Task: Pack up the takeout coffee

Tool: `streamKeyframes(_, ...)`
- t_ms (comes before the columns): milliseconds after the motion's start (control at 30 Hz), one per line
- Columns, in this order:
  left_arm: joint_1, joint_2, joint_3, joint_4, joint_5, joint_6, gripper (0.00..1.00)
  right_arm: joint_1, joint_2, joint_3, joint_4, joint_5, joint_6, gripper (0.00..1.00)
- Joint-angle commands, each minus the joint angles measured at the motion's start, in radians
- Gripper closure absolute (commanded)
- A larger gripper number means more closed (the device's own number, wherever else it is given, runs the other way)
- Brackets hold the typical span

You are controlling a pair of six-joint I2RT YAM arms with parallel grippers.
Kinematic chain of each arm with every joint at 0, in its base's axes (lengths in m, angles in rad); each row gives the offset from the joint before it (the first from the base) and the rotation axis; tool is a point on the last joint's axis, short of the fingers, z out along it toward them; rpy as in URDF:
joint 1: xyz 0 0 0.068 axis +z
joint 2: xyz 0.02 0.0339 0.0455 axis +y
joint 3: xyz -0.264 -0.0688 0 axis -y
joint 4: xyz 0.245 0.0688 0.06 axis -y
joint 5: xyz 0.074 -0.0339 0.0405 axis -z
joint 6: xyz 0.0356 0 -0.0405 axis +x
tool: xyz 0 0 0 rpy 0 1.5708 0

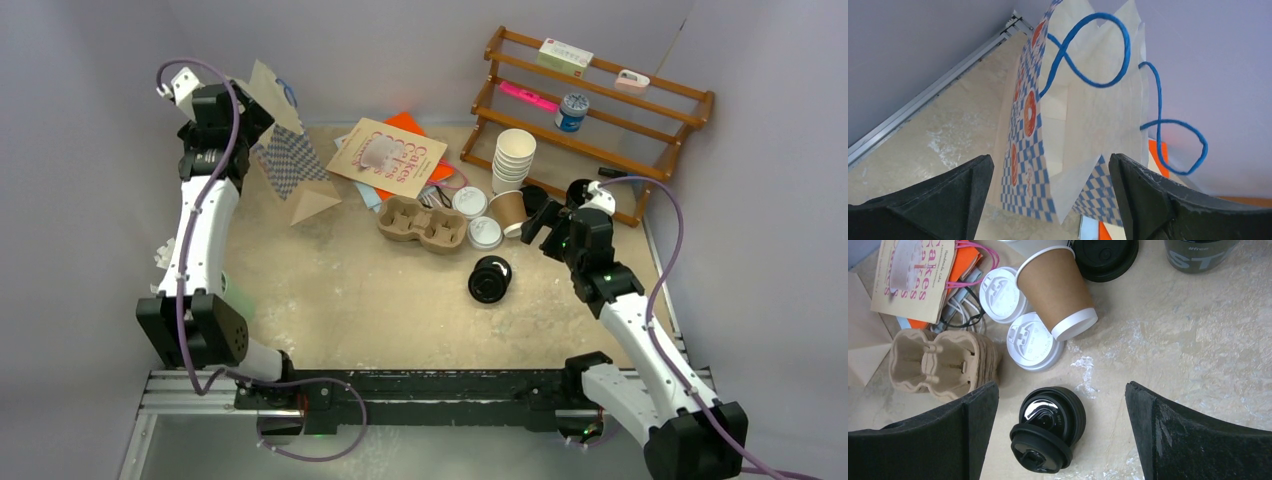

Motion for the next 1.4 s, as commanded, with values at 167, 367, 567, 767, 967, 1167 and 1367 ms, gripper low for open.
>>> streamKeyframes(167, 0.022, 0.170, 0.158, -0.050, 0.063, 0.023, 0.16, -0.002, 0.005, 0.042, 0.000, -0.030, -0.002, 0.01)
streamKeyframes(367, 0.022, 0.216, 0.176, -0.098, 0.040, 0.021, 0.64, -0.002, 0.003, 0.049, -0.009, -0.039, 0.005, 0.01)
streamKeyframes(567, 0.020, 0.076, 0.132, -0.095, 0.086, 0.126, 1.00, -0.003, 0.055, 0.162, -0.082, -0.128, -0.020, 0.01)
streamKeyframes(767, -0.001, -0.151, 0.009, -0.079, 0.191, 0.208, 1.00, 0.000, 0.133, 0.324, -0.131, -0.319, -0.068, 0.06)
streamKeyframes(967, -0.018, -0.338, -0.143, -0.049, 0.383, 0.244, 1.00, 0.079, 0.222, 0.461, -0.168, -0.389, -0.069, 0.03)
streamKeyframes(1167, -0.064, -0.512, -0.335, 0.015, 0.474, 0.244, 1.00, 0.239, 0.292, 0.558, -0.155, -0.343, -0.025, 0.03)
streamKeyframes(1367, -0.073, -0.700, -0.468, 0.084, 0.489, 0.307, 1.00, 0.326, 0.355, 0.668, -0.120, -0.347, 0.007, 0.05)
